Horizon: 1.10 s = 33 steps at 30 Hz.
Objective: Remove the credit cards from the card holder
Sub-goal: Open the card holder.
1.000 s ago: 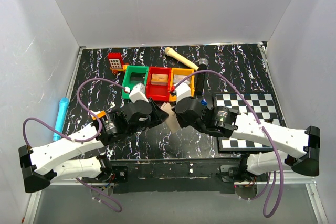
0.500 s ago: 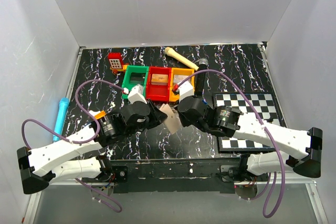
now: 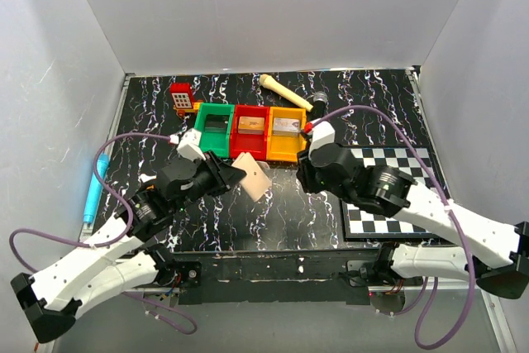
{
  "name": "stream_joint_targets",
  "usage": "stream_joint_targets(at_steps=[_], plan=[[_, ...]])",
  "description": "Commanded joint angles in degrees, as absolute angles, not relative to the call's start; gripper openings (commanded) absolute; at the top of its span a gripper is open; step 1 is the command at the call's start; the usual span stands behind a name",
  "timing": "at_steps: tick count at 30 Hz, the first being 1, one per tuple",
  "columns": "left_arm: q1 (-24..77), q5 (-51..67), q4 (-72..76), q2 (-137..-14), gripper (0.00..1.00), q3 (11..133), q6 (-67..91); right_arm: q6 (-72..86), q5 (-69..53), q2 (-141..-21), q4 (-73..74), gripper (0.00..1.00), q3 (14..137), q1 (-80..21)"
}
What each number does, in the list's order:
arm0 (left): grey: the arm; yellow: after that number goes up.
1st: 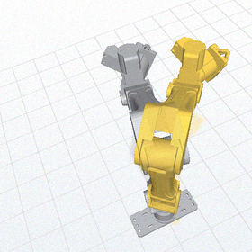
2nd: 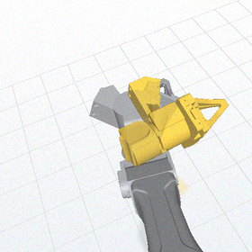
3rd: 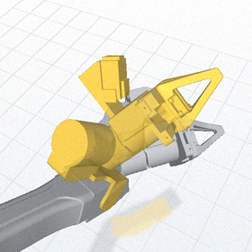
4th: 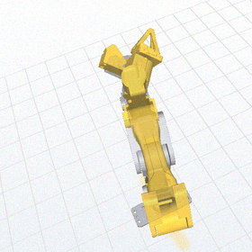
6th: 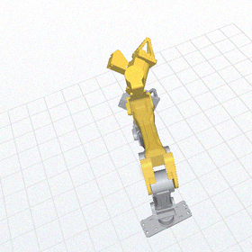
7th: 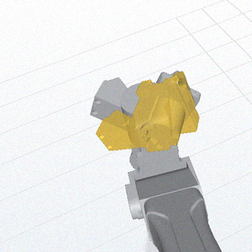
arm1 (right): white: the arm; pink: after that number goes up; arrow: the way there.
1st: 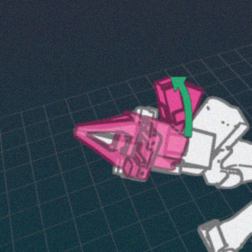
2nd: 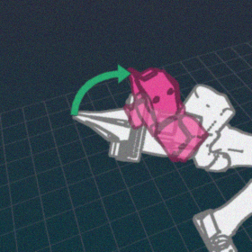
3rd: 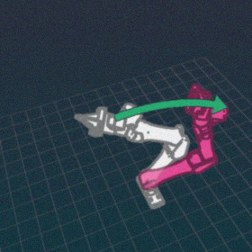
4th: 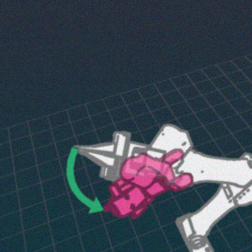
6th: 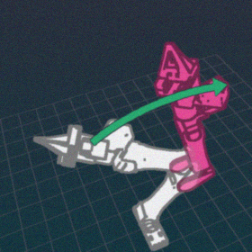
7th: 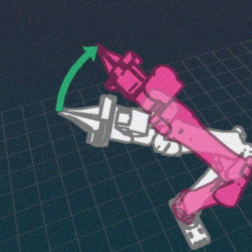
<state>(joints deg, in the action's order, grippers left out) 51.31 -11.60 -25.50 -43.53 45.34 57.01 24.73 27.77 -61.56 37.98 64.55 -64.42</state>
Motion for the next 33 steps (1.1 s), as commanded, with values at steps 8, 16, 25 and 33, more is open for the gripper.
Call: stream_joint_targets(at_steps=[8, 16, 25, 33], plan=[[42.45, 21.35, -9.14, -46.05, 0.00, 43.06, 38.94, 18.90, -1.29, -50.97, 26.09, 0.51, 62.83, -63.37], [42.45, 28.03, -6.77, -46.58, 0.00, 43.85, 35.25, 19.42, -10.02, -56.24, 24.87, 0.39, 65.83, -63.46], [41.31, 34.79, -4.40, -45.18, 0.00, 42.72, 32.96, 21.27, -8.08, -52.39, 26.10, 0.32, 60.91, -59.16], [37.97, 48.23, 6.66, -45.26, 0.00, 39.20, 36.64, 22.15, -11.95, -48.78, 25.23, 0.29, 57.57, -54.76]])
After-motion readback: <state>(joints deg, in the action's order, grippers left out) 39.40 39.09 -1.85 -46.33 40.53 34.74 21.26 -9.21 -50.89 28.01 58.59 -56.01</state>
